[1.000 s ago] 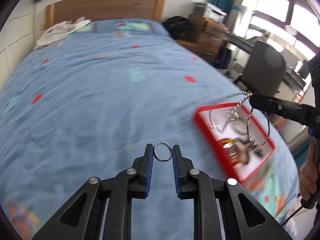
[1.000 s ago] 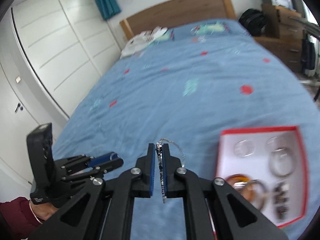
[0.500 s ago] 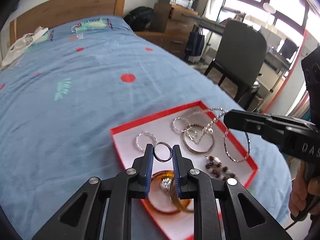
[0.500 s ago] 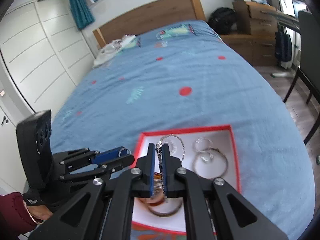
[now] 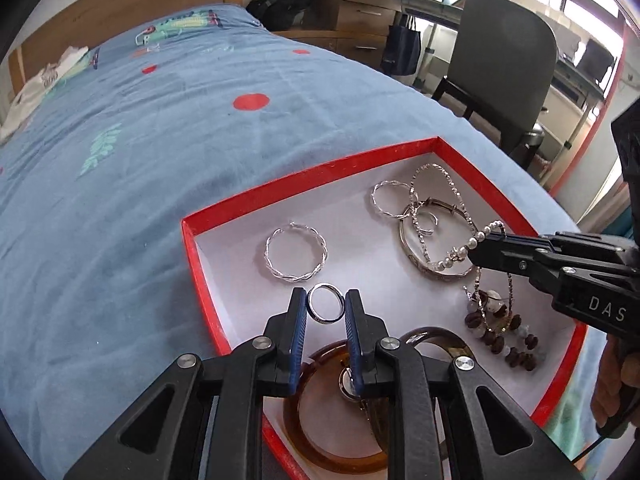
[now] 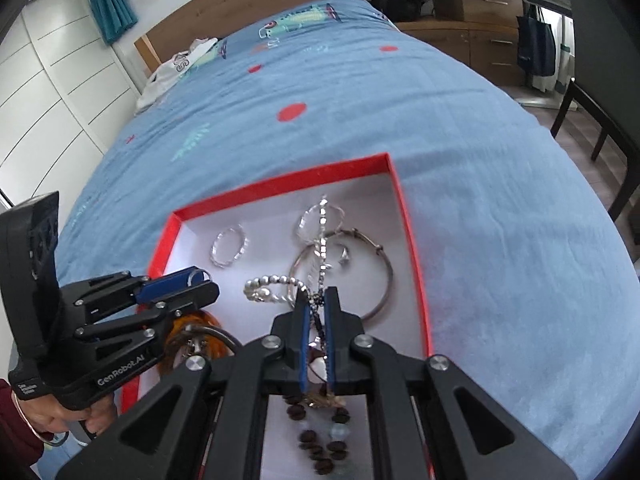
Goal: Organize jewelry
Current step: 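Open the right tool to drop the chain while the left tool releases the ring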
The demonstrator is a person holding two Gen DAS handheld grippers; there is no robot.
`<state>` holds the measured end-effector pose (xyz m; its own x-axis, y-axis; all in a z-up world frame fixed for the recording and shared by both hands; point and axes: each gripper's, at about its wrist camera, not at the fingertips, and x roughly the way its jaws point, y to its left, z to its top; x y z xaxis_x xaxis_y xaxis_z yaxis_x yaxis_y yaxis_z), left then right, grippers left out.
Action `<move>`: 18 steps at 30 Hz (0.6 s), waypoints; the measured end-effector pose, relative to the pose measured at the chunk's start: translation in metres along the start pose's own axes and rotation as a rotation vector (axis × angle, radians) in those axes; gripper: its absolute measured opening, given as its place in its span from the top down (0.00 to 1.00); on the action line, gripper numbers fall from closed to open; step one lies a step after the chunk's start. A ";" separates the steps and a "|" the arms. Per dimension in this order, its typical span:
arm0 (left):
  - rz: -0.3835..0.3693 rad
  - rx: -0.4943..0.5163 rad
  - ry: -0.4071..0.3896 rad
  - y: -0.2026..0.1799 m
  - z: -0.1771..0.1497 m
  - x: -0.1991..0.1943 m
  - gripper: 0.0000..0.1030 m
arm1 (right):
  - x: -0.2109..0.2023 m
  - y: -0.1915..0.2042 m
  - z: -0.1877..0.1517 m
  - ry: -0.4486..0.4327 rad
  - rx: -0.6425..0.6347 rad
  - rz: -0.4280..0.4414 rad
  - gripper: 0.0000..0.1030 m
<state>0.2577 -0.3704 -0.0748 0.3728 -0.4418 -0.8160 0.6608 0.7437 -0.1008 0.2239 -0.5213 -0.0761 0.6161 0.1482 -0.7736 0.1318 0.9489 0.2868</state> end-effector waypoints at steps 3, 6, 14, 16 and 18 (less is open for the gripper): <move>0.005 -0.008 0.004 0.000 0.001 0.000 0.81 | 0.002 0.003 0.001 0.014 -0.022 -0.023 0.92; 0.009 -0.014 0.001 0.001 0.001 -0.003 0.76 | 0.001 0.004 0.001 0.013 -0.022 -0.026 0.92; 0.026 -0.029 -0.027 0.001 0.003 -0.019 0.55 | -0.017 0.003 -0.004 0.013 -0.018 -0.048 0.69; 0.029 -0.028 -0.031 0.001 0.001 -0.026 0.55 | -0.023 0.004 -0.006 0.013 -0.020 -0.053 0.65; 0.030 -0.030 -0.034 -0.001 0.000 -0.032 0.54 | -0.030 0.006 -0.008 0.016 -0.021 -0.053 0.64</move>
<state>0.2458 -0.3570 -0.0489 0.4149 -0.4354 -0.7990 0.6289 0.7718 -0.0940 0.1995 -0.5181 -0.0557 0.5962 0.1020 -0.7963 0.1473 0.9611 0.2334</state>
